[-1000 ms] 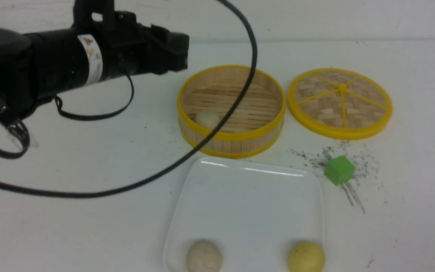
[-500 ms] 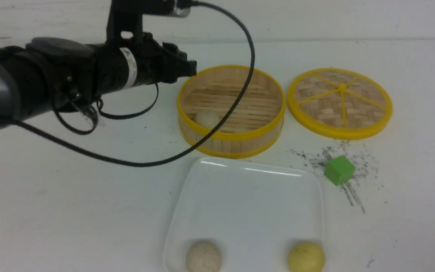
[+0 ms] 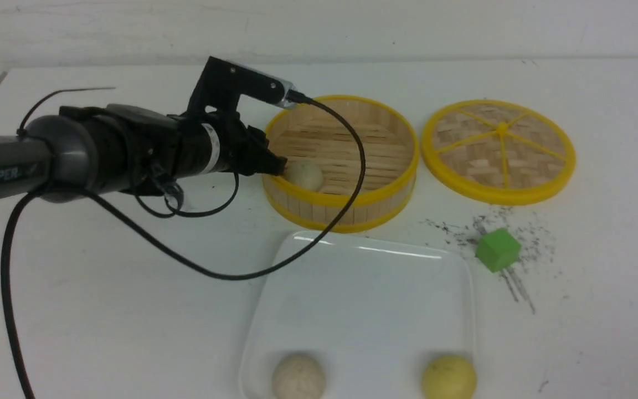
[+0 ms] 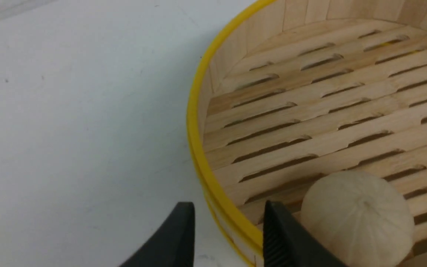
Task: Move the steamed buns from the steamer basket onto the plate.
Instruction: Use the left arm to grab the steamed stuffed bun that is closest to it
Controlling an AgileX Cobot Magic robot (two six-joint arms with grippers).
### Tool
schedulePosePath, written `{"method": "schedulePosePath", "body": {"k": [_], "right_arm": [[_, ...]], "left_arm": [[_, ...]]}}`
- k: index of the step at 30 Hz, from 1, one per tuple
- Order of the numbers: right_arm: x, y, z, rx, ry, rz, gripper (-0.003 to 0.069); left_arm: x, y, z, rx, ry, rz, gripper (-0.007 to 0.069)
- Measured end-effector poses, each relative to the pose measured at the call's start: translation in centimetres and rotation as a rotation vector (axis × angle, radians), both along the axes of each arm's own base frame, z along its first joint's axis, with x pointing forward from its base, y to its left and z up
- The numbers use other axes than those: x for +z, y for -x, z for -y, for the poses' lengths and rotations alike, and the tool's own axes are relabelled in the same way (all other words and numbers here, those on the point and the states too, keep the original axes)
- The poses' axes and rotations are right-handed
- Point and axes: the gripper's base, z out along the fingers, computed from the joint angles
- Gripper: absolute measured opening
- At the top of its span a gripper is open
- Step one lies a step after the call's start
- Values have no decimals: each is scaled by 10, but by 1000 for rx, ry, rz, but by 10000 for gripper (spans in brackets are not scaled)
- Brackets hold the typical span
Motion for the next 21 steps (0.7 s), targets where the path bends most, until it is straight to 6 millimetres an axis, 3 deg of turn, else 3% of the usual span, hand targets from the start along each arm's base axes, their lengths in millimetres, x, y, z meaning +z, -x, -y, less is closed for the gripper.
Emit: {"method": "schedulePosePath", "body": {"k": [7,17,19,21], "right_arm": [[0,0,0,0,0,0,344],[0,0,0,0,0,0,344],[0,0,0,0,0,0,344],[0,0,0,0,0,0,344]], "left_arm": [[15,7,6,-41,96,-22,221],[107,46,3,-51,372,48,222],[116,53,2,-54,412,42,223],[132,71,1,-83,477,27,227]]}}
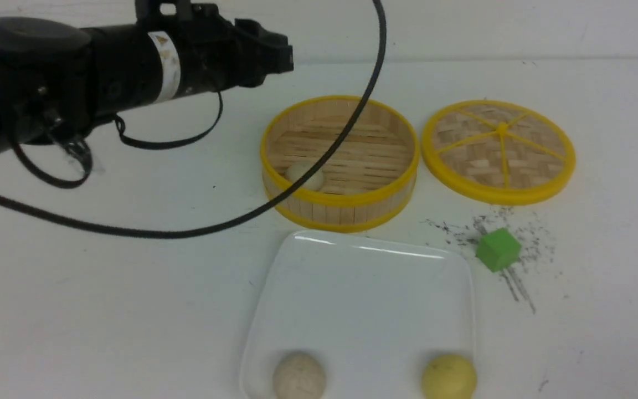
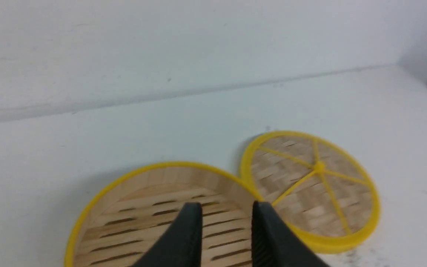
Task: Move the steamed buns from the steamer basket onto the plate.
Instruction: Use the left arm to grab the steamed stuffed bun that is closest to it
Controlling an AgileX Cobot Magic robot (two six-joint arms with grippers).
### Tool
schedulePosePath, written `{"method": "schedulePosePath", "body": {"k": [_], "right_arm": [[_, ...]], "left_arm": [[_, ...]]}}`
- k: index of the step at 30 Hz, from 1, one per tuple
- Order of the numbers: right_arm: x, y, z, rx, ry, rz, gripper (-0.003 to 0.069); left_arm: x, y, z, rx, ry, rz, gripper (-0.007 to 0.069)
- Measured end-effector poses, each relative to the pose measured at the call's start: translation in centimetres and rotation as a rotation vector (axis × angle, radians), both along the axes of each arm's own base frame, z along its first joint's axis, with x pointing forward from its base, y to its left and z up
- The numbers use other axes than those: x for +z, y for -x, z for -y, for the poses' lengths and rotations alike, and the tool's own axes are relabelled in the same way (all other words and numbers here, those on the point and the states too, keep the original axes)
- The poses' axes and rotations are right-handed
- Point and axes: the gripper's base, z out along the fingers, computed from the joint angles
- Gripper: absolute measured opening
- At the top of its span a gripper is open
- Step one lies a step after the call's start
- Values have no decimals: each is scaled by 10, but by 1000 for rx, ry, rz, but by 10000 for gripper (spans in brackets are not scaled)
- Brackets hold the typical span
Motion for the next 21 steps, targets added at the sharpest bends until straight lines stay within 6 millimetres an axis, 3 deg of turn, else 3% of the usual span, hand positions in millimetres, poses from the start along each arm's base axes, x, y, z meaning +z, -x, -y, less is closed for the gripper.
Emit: {"method": "schedulePosePath", "body": {"k": [8,13,21], "right_arm": [[0,0,0,0,-1,0,344],[0,0,0,2,-3,-1,344],[0,0,0,2,-3,-1,344]], "left_arm": [[12,48,-6,-76,145,-126,232],[2,63,-4,-135,195,-247,236],[-1,87,2,-379,254,-469,236]]}}
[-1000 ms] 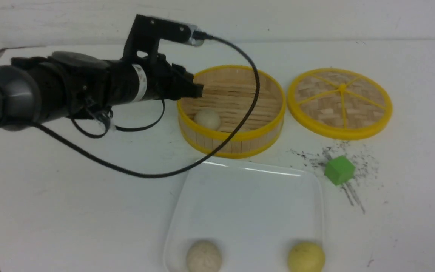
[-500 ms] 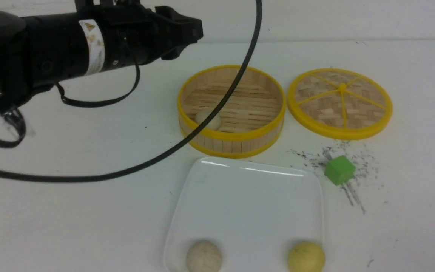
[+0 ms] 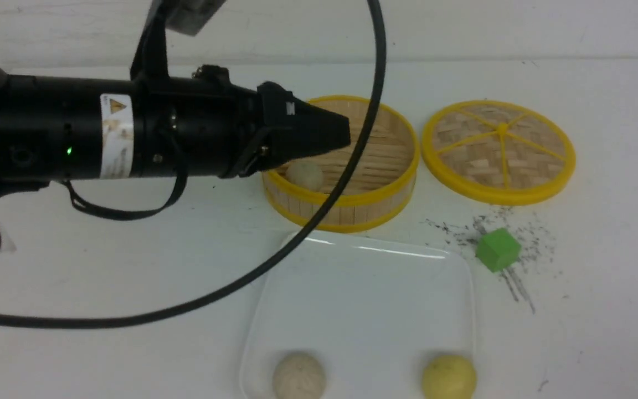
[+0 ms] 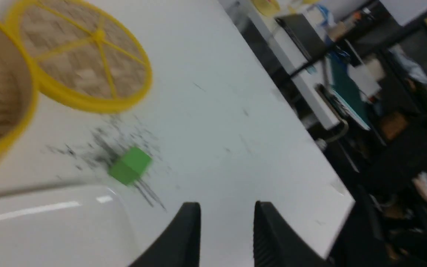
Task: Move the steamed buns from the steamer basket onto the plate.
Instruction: Use the left arm to grab the steamed stuffed bun that is closest to it
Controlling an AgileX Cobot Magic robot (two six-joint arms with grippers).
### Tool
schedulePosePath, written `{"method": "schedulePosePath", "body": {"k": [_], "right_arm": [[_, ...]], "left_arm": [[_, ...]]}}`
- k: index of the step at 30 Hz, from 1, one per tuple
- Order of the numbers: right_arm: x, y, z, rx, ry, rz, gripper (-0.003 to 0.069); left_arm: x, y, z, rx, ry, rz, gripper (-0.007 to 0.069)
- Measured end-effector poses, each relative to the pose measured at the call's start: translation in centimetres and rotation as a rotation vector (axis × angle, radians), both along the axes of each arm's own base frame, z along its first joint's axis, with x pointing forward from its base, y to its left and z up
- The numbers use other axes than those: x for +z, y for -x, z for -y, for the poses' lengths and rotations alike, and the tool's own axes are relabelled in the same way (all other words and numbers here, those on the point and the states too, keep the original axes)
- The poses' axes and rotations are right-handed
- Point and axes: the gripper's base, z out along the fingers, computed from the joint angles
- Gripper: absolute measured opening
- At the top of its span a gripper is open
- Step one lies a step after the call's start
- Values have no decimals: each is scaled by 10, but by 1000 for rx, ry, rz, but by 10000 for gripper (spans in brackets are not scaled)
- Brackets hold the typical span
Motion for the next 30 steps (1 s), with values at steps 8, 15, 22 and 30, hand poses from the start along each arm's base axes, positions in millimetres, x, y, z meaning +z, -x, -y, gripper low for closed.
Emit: {"method": "schedulePosePath", "body": {"k": [8,15,22,30], "right_arm": [[2,-1,0,2,-10,26,344],[6,-1,-1,5,-25,61,344],[7,-2,-1,6,-28,69,344],[7,-2,-1,6,-28,69,344]], "left_arm": [[-10,16,-12,-127,38,-198,218],[-28,21,-14,-159,12,-164,172],[-5,9,-13,-158,-14,97,176],[45,-25,-19,69,-99,501,179]]}}
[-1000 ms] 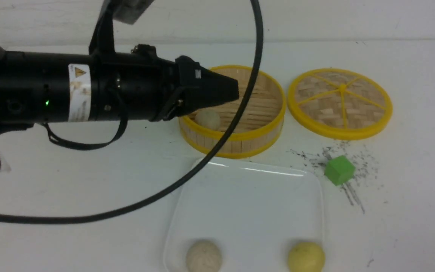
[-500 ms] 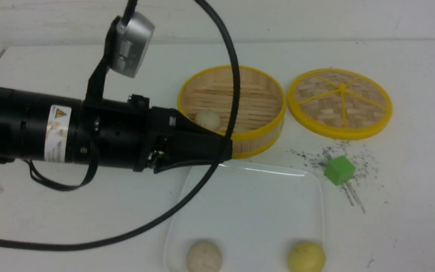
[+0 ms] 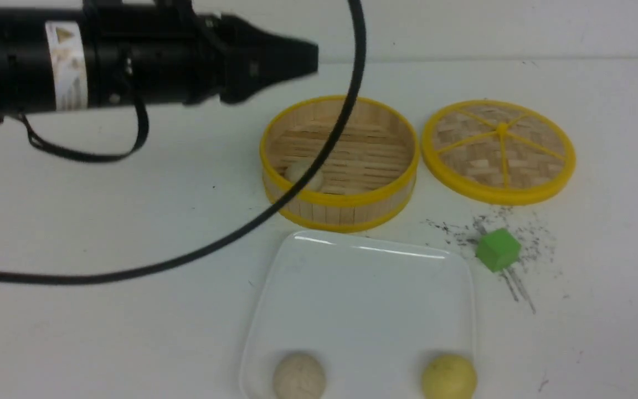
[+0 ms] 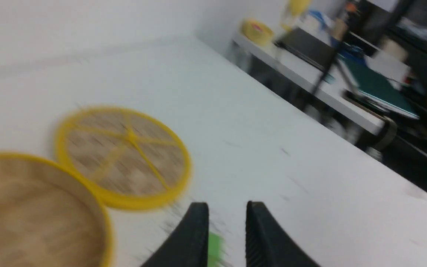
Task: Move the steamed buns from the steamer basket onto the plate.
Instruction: Use the left arm to grab the steamed stuffed bun that is closest to it
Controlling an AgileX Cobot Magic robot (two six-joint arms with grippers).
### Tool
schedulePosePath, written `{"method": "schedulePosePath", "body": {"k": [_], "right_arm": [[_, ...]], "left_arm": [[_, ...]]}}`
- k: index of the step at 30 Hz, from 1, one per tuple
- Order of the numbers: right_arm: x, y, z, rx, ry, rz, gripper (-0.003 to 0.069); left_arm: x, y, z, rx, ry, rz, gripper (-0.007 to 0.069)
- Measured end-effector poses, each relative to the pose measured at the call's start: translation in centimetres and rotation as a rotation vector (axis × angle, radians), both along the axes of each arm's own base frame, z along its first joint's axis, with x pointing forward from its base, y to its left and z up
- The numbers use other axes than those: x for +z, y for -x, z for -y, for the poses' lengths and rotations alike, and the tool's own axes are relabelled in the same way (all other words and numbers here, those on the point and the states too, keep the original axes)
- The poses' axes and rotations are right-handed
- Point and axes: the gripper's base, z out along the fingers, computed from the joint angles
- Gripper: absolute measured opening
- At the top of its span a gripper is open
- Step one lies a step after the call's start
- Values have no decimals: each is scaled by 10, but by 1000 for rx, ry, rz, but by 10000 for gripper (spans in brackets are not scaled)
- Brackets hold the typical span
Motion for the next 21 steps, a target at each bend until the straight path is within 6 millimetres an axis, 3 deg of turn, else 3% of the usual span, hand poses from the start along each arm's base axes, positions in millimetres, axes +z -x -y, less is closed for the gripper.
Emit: {"method": "schedulePosePath", "body": {"k": [4,7,8,10,13,16,21], "right_arm": [[0,0,0,0,0,0,344],[0,0,0,0,0,0,344],[0,0,0,0,0,0,344],[0,0,0,2,-3,-2,344],[0,0,0,2,-3,-1,344],[0,0,0,1,-6,-2,344],[0,0,0,2,-7,0,344]], "left_arm": [[18,-29,-21,363,-56,215,181],[24,-46,-49,719,-98,306,181],[24,-47,-51,744,-105,314,181],[30,-51,-83,1089,-207,401,187],[30,-46,-110,1345,-400,414,191],[20,-39,-123,1429,-643,317,191],[2,-39,-114,1223,-784,182,191]]}}
